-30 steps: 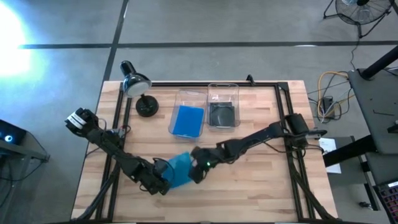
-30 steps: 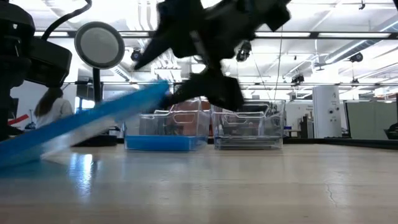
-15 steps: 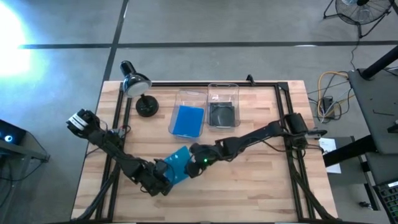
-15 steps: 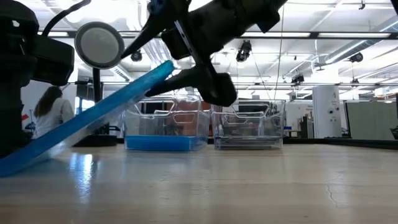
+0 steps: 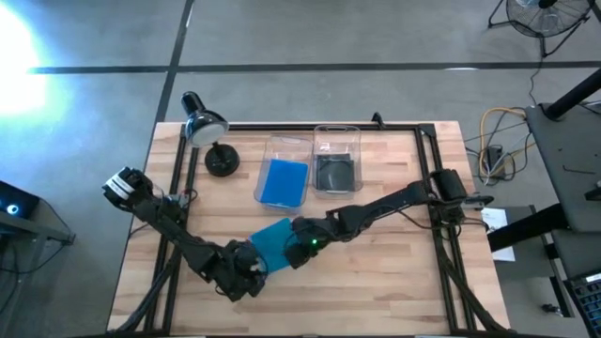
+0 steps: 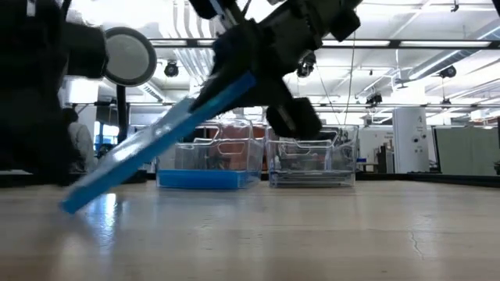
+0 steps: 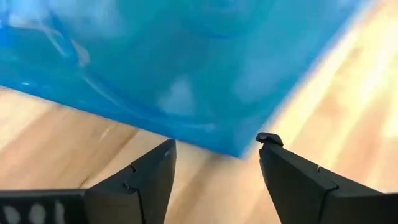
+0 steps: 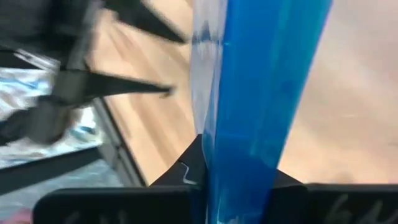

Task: Pick & place jewel cases by type
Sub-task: Put the blue CD case into the left transparent bin

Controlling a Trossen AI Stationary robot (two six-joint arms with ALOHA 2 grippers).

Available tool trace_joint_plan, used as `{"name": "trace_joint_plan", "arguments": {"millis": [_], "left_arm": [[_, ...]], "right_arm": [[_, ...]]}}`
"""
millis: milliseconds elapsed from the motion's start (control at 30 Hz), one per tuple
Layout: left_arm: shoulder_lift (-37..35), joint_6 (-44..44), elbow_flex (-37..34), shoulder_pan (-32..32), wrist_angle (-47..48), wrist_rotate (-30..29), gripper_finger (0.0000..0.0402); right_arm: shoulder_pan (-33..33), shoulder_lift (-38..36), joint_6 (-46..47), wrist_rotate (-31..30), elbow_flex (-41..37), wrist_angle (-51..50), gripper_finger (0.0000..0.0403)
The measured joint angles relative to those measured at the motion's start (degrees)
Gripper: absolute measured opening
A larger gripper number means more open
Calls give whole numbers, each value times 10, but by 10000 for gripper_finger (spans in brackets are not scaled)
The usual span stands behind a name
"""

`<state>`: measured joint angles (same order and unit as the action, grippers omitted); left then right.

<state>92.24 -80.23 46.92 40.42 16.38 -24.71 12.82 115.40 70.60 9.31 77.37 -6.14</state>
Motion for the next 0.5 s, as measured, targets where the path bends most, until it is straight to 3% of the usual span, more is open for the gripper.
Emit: {"name": "trace_joint_plan", "arguments": {"millis": [200, 367, 500], "left_arm": [[-11, 5, 43, 32, 91, -2, 213], [-13, -26, 52, 50, 109, -7, 213], [-13, -71, 52, 50, 108, -30, 213]], "right_arm": [[-2, -73, -134, 10, -9, -106, 16], [-24, -177, -358, 7, 17, -199, 15], [-75, -227, -475, -96, 50, -264, 14]]}}
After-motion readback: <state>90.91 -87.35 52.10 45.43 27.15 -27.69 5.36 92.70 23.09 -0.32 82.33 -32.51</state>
